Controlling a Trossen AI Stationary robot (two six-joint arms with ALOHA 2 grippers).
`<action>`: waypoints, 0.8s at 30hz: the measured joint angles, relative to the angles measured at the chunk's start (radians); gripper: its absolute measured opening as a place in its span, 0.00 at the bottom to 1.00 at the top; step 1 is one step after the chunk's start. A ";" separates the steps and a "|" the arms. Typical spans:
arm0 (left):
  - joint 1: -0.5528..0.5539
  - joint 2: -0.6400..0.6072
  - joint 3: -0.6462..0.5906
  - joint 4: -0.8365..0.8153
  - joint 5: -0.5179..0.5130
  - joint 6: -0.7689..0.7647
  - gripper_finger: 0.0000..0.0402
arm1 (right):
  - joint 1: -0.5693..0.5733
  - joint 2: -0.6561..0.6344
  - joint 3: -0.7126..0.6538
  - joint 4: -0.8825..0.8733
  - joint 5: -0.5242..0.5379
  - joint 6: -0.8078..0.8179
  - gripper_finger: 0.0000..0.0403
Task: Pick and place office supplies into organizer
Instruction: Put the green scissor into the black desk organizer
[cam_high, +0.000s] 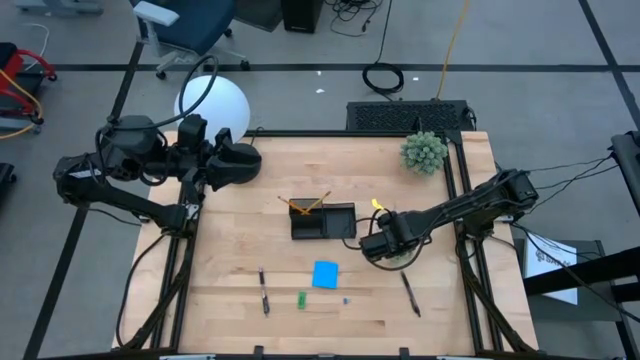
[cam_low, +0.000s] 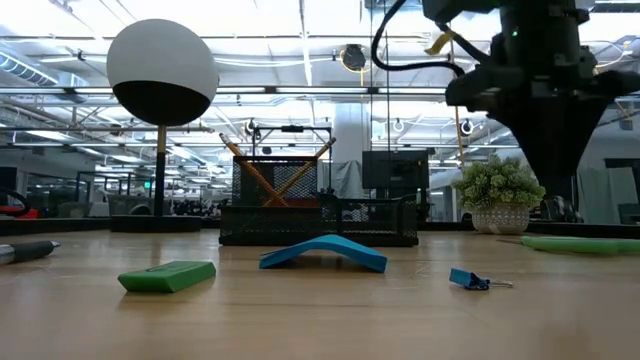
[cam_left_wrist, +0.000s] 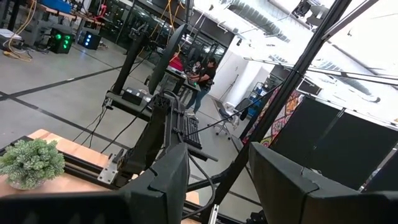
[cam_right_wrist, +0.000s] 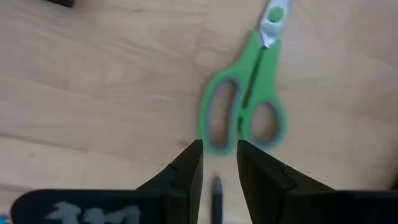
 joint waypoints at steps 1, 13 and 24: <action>0.000 0.000 0.000 0.000 0.000 0.000 0.41 | 0.000 0.000 -0.008 0.018 -0.002 0.008 0.23; 0.000 0.000 0.000 0.000 0.000 0.000 0.41 | 0.012 0.000 -0.063 0.106 -0.026 0.028 0.38; 0.000 0.000 0.000 0.000 0.000 0.000 0.41 | 0.012 0.000 -0.108 0.179 -0.025 0.013 0.43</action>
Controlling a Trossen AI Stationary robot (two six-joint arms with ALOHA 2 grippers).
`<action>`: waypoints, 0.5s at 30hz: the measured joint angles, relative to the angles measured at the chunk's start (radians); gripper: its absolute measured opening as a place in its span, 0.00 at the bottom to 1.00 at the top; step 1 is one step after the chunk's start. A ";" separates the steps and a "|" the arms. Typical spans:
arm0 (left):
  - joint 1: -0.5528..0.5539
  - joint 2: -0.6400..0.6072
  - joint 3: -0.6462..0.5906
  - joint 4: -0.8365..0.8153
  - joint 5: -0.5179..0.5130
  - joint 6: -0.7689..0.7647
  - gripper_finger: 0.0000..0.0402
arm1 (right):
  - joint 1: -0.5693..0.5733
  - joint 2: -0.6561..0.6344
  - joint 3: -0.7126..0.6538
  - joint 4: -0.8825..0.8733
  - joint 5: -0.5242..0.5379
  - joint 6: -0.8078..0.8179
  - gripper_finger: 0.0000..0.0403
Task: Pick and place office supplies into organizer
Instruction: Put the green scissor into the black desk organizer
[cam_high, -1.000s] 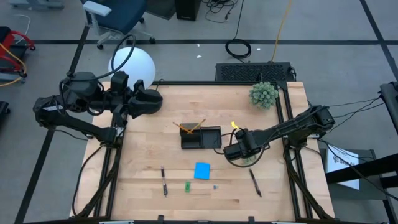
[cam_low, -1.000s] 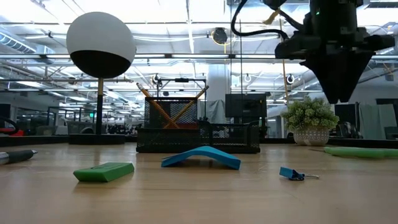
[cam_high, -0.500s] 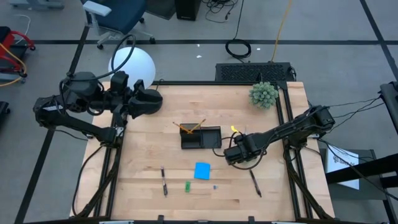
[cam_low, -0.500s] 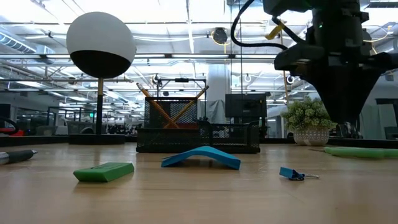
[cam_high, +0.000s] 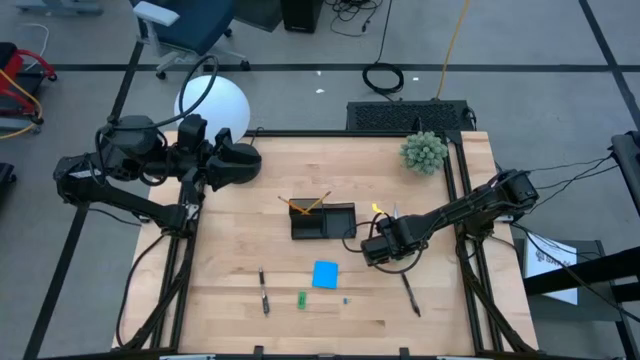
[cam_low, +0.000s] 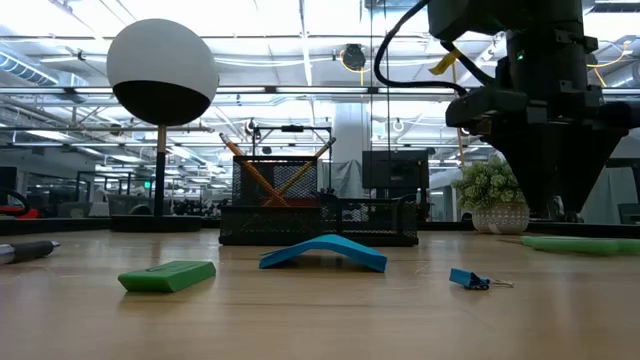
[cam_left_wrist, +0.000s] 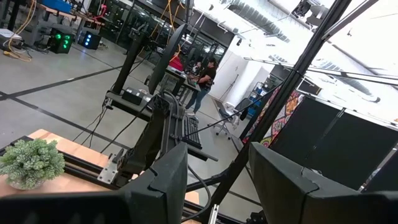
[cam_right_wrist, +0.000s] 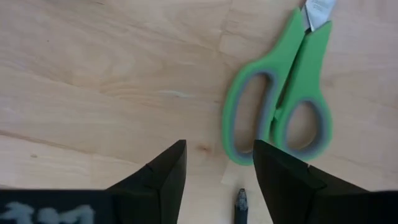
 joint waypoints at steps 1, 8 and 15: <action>0.000 0.000 0.000 0.000 0.000 0.000 0.41 | 0.000 0.000 -0.003 0.003 0.000 0.000 0.42; 0.000 0.000 0.000 0.000 0.000 0.000 0.41 | 0.000 0.000 -0.039 0.048 -0.001 -0.003 0.39; 0.000 0.000 0.000 0.000 0.000 0.000 0.41 | -0.001 0.017 -0.065 0.085 -0.005 -0.004 0.38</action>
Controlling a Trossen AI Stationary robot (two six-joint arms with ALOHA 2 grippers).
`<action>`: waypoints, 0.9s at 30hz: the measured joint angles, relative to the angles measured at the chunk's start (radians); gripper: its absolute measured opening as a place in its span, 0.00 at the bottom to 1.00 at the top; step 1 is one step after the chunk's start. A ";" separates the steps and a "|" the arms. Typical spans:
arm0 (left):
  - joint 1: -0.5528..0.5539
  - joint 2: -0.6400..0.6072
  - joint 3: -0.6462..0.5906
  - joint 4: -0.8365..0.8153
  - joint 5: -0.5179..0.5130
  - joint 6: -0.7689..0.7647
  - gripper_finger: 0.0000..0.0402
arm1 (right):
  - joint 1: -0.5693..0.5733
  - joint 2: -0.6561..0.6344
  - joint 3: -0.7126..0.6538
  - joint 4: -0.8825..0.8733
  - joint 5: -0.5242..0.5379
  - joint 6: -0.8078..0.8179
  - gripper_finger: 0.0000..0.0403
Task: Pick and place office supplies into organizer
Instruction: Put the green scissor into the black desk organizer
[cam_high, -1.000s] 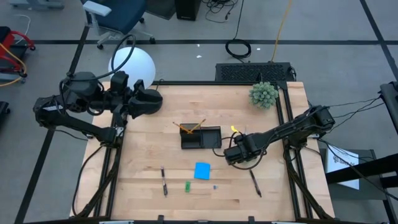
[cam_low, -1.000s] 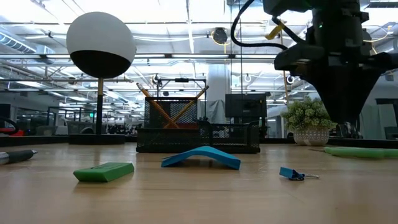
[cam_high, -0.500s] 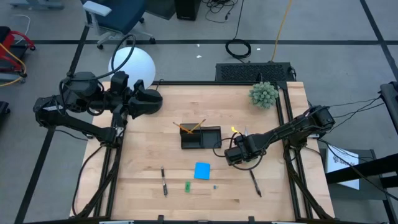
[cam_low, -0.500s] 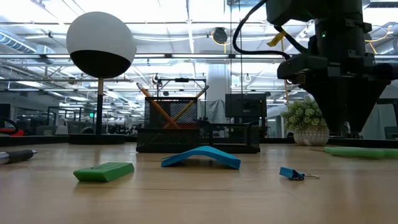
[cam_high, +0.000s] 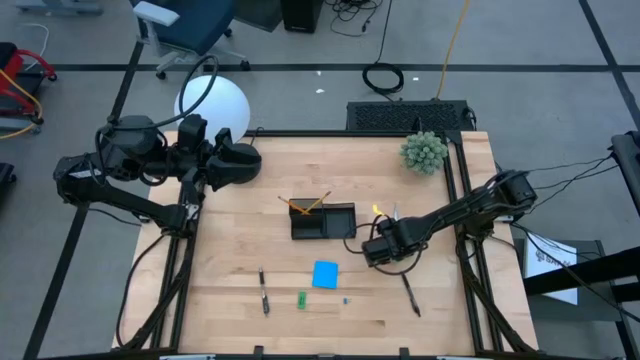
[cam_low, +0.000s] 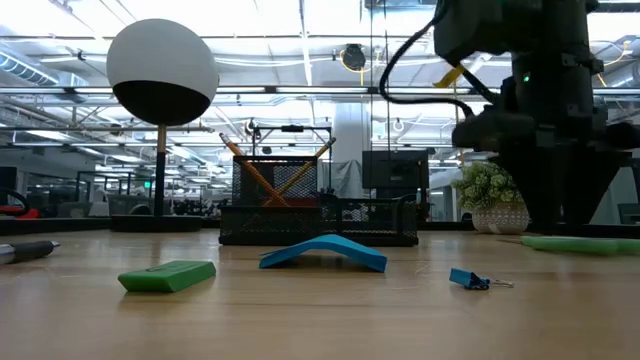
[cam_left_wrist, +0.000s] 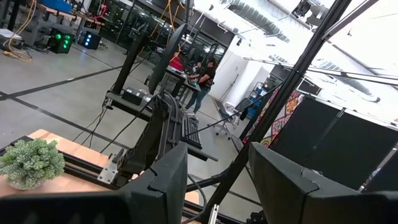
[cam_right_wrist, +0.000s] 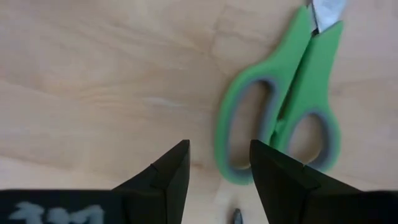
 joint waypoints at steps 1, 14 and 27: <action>0.000 0.000 0.000 0.000 0.000 0.000 0.41 | 0.000 0.009 0.000 0.003 -0.004 -0.007 0.38; 0.000 0.000 0.000 -0.001 0.000 0.000 0.41 | -0.001 0.078 0.004 0.076 -0.050 -0.042 0.38; 0.000 0.000 0.000 0.000 0.000 0.000 0.41 | -0.006 0.076 0.001 0.087 -0.048 -0.105 0.38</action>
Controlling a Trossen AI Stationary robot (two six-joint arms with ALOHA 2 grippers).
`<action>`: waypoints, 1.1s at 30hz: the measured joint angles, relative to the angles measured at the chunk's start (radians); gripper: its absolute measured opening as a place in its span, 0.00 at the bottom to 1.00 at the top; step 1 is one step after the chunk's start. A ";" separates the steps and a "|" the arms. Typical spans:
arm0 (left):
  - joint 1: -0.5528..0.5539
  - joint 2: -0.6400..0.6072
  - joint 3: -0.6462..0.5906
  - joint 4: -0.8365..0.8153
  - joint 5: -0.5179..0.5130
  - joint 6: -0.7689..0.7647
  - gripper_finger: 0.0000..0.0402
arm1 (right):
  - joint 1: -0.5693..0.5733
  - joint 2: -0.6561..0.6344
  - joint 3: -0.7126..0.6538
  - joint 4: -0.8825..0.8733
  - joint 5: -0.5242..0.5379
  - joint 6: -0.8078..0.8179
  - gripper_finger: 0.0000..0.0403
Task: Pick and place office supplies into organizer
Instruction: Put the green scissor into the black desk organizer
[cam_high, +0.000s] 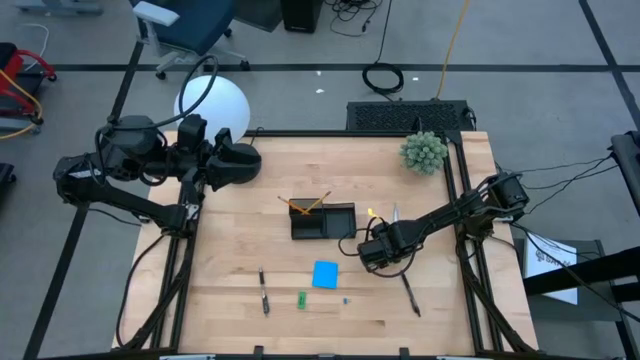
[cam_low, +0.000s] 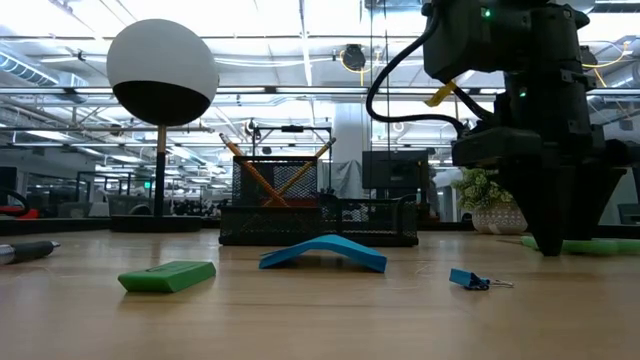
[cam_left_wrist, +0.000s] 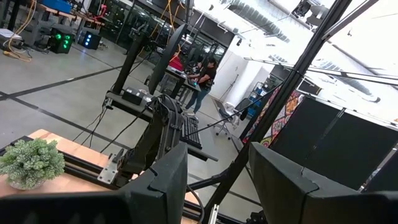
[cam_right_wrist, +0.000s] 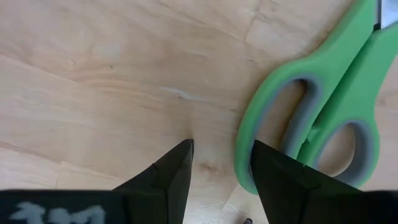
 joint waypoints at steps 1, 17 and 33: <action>0.000 0.000 0.000 0.000 0.000 0.000 0.41 | -0.001 0.000 0.000 0.000 -0.002 -0.002 0.38; 0.000 0.000 0.000 0.000 0.000 0.000 0.41 | -0.001 0.000 0.001 -0.011 0.002 0.013 0.38; 0.000 0.000 0.000 0.000 0.000 0.000 0.41 | -0.001 0.002 0.003 -0.068 0.007 0.003 0.03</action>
